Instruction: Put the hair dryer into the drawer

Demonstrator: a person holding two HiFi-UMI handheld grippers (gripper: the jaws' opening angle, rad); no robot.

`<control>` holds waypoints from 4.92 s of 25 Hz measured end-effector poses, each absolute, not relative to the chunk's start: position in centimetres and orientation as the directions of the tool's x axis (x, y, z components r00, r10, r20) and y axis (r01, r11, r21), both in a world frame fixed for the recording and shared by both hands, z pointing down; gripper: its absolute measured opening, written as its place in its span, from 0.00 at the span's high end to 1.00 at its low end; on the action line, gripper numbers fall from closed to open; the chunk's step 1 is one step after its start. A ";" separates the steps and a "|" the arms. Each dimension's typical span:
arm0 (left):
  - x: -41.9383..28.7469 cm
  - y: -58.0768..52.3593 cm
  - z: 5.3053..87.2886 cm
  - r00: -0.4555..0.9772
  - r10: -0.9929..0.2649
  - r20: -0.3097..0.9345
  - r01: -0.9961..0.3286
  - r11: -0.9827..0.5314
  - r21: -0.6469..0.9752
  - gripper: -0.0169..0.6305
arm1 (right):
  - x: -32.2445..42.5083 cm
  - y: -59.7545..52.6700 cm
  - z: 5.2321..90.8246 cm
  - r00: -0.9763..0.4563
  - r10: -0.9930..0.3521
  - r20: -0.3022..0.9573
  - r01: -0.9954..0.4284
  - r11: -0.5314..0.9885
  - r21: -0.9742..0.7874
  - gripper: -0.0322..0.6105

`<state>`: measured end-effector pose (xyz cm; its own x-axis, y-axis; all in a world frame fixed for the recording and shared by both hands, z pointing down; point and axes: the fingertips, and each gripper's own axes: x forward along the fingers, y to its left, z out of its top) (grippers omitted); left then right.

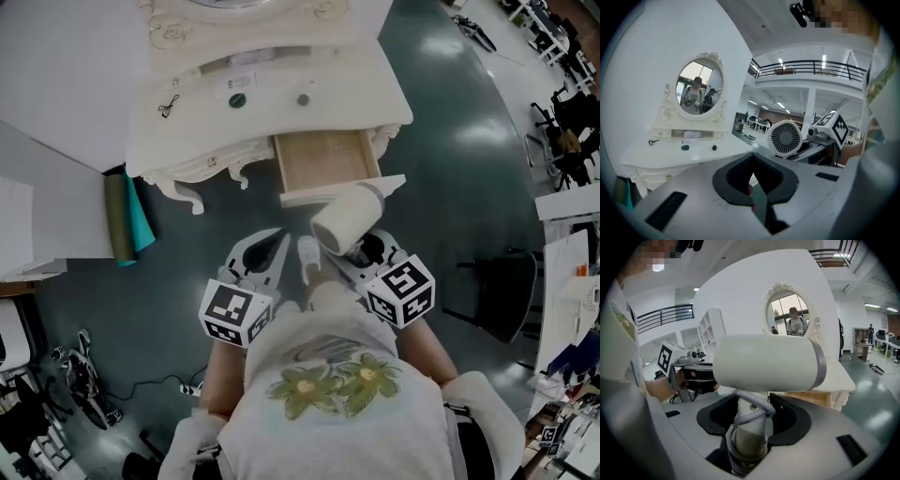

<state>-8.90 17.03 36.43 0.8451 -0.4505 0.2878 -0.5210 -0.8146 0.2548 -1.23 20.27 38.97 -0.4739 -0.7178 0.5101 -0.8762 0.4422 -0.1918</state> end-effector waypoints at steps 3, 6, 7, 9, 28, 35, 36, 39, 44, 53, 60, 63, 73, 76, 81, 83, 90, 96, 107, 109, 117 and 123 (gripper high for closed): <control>-8.1 14.6 36.8 0.840 -0.453 0.298 -0.529 -0.808 0.262 0.96 | -0.3 18.0 39.3 -0.478 -0.706 0.523 -0.872 0.454 -0.184 0.61; -7.4 12.6 36.8 0.837 -0.458 0.298 -0.534 -0.803 0.264 0.96 | 0.5 16.1 39.7 -0.485 -0.694 0.533 -0.866 0.465 -0.182 0.61; -7.1 12.0 36.7 0.836 -0.460 0.299 -0.536 -0.802 0.264 0.96 | 0.8 15.5 39.8 -0.486 -0.690 0.536 -0.865 0.468 -0.182 0.61; -6.7 11.1 36.8 0.833 -0.464 0.302 -0.541 -0.798 0.265 0.96 | 1.3 14.5 40.0 -0.489 -0.683 0.543 -0.862 0.476 -0.177 0.61; -3.6 5.2 37.9 0.789 -0.514 0.336 -0.605 -0.744 0.283 0.96 | 5.0 7.8 43.0 -0.543 -0.565 0.621 -0.773 0.625 -0.107 0.61; -3.0 4.2 38.4 0.766 -0.542 0.344 -0.636 -0.718 0.284 0.96 | 5.7 6.8 44.5 -0.547 -0.518 0.657 -0.724 0.687 -0.061 0.61; -3.0 4.1 38.5 0.764 -0.545 0.346 -0.639 -0.715 0.285 0.96 | 5.8 6.7 44.7 -0.544 -0.512 0.664 -0.718 0.694 -0.054 0.61; -3.0 3.8 38.8 0.754 -0.556 0.350 -0.651 -0.701 0.289 0.96 | 6.0 6.5 45.3 -0.547 -0.494 0.676 -0.702 0.710 -0.049 0.61; -3.5 3.1 39.6 0.740 -0.565 0.365 -0.667 -0.683 0.297 0.96 | 6.1 5.8 46.6 -0.546 -0.468 0.695 -0.691 0.720 -0.057 0.61; -2.9 2.4 40.4 0.735 -0.562 0.380 -0.673 -0.674 0.305 0.96 | 6.8 5.2 48.0 -0.536 -0.426 0.729 -0.655 0.755 -0.041 0.61; -2.9 1.8 41.0 0.727 -0.566 0.388 -0.682 -0.660 0.315 0.96 | 6.8 4.7 49.3 -0.529 -0.392 0.752 -0.625 0.780 -0.033 0.61; -3.1 1.5 41.1 0.722 -0.570 0.392 -0.688 -0.654 0.314 0.96 | 6.7 4.4 49.7 -0.519 -0.381 0.766 -0.611 0.792 -0.020 0.61; -3.1 0.8 41.4 0.711 -0.570 0.412 -0.697 -0.647 0.309 0.96 | 6.9 3.4 52.1 -0.503 -0.338 0.795 -0.586 0.810 -0.026 0.61; -2.6 0.9 41.7 0.709 -0.565 0.423 -0.698 -0.647 0.306 0.96 | 7.4 3.5 52.5 -0.503 -0.327 0.800 -0.581 0.813 -0.033 0.61; -2.3 1.2 42.3 0.701 -0.558 0.444 -0.703 -0.646 0.297 0.96 | 7.8 3.3 53.1 -0.497 -0.315 0.808 -0.572 0.819 -0.032 0.61; -2.3 1.1 42.6 0.700 -0.555 0.450 -0.703 -0.645 0.299 0.96 | 7.7 3.2 53.4 -0.494 -0.313 0.811 -0.573 0.819 -0.034 0.61; -2.9 0.3 43.1 0.694 -0.553 0.462 -0.707 -0.644 0.292 0.96 | 7.4 2.4 54.1 -0.470 -0.305 0.828 -0.552 0.834 -0.006 0.61; -3.1 0.1 43.3 0.689 -0.554 0.467 -0.712 -0.639 0.291 0.96 | 7.6 2.4 54.7 -0.460 -0.284 0.841 -0.535 0.845 -0.007 0.61; -3.5 0.0 43.9 0.682 -0.553 0.479 -0.718 -0.632 0.293 0.96 | 7.4 2.2 55.9 -0.447 -0.244 0.861 -0.508 0.861 -0.020 0.61; -3.5 0.0 43.9 0.681 -0.552 0.480 -0.718 -0.630 0.295 0.96 | 7.4 2.2 56.1 -0.443 -0.239 0.864 -0.503 0.864 -0.019 0.61; -4.3 -0.6 43.9 0.676 -0.559 0.480 -0.725 -0.620 0.301 0.96 | 7.0 1.7 56.8 -0.432 -0.218 0.875 -0.491 0.871 -0.025 0.61; -4.7 -0.8 44.3 0.672 -0.560 0.485 -0.730 -0.611 0.307 0.96 | 7.1 1.3 57.6 -0.416 -0.204 0.886 -0.479 0.877 -0.023 0.61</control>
